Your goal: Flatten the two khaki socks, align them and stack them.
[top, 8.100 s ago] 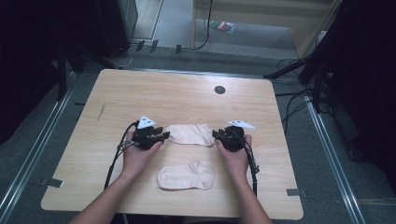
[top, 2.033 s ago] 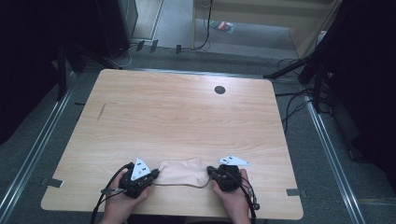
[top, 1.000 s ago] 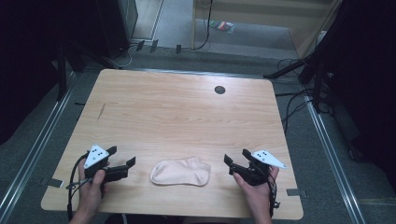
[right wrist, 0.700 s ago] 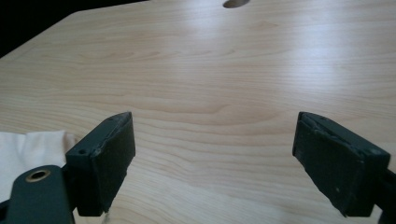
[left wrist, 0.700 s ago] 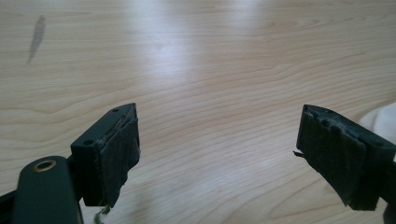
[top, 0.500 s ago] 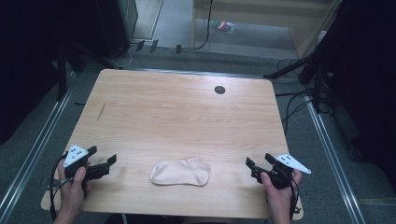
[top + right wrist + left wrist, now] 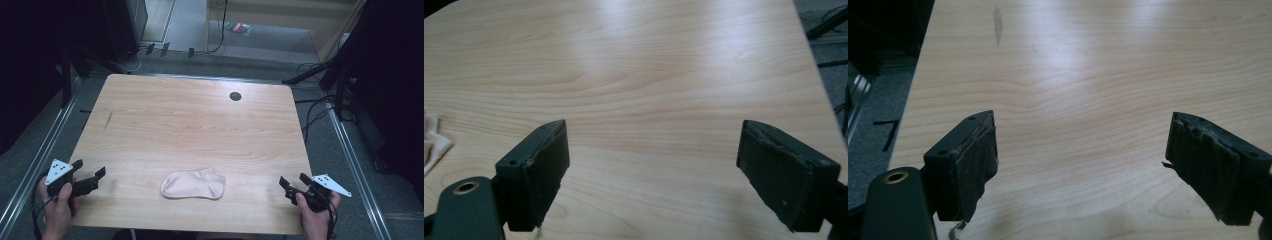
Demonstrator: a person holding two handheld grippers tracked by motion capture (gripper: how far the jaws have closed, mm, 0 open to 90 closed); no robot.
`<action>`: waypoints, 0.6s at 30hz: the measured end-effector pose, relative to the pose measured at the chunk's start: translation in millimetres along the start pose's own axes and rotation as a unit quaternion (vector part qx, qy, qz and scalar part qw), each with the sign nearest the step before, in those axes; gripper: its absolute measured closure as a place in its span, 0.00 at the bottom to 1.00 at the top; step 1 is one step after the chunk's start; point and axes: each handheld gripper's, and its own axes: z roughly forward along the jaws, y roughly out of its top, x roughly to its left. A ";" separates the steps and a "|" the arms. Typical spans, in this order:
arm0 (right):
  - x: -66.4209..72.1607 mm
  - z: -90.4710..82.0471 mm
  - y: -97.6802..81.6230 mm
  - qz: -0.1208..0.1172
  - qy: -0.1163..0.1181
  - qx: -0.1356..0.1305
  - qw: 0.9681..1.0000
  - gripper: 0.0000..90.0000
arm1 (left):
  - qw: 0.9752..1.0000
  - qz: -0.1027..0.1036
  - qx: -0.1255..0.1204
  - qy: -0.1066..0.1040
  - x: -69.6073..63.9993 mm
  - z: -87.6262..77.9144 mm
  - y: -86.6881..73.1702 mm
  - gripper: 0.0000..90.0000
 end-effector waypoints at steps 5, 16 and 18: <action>-12.2 -9.1 -7.4 0.005 -0.008 0.004 1.000 0.15 | 1.000 -0.007 -0.002 0.006 7.6 -7.6 -5.3 0.15; -18.4 -18.8 -13.9 0.000 -0.010 0.003 1.000 0.16 | 1.000 -0.015 -0.001 0.002 15.9 -13.5 -12.4 0.15; -18.3 -17.6 -14.1 -0.001 -0.010 0.005 1.000 0.15 | 1.000 -0.009 0.003 0.005 13.7 -11.4 -11.6 0.15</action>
